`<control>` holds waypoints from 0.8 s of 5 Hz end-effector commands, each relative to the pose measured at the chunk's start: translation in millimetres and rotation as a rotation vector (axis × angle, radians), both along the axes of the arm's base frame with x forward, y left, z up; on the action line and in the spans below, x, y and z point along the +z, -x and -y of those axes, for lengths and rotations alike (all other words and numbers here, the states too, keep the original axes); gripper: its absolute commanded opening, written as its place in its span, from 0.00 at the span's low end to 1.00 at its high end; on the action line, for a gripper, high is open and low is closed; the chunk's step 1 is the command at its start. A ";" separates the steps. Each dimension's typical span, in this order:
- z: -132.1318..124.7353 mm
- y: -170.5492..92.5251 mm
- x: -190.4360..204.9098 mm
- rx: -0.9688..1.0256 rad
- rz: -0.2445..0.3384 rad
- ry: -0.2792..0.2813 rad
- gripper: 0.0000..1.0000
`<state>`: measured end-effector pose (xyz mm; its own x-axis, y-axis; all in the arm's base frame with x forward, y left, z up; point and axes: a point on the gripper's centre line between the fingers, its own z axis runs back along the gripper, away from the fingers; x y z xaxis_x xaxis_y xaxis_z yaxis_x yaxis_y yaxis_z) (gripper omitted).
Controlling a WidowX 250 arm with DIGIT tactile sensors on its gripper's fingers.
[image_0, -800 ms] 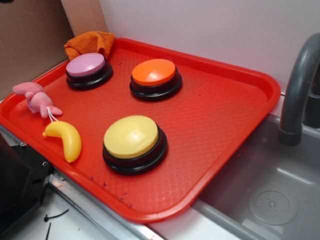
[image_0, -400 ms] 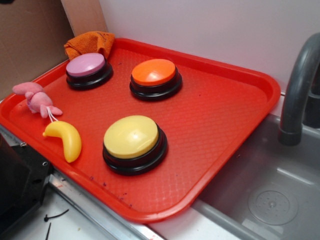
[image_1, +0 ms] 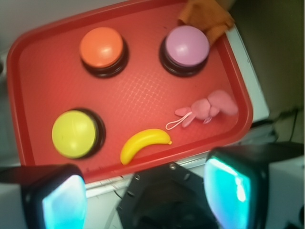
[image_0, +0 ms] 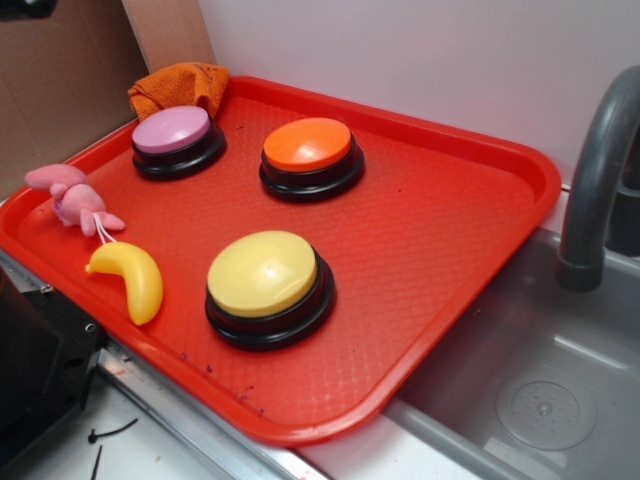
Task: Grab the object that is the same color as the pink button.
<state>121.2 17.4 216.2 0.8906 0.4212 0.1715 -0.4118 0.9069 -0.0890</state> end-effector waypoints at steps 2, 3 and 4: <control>-52.7 4.1 -53.8 0.628 0.094 -0.028 1.00; -70.8 3.4 -78.7 0.775 0.075 -0.048 1.00; -80.6 2.4 -94.3 0.859 0.087 -0.092 1.00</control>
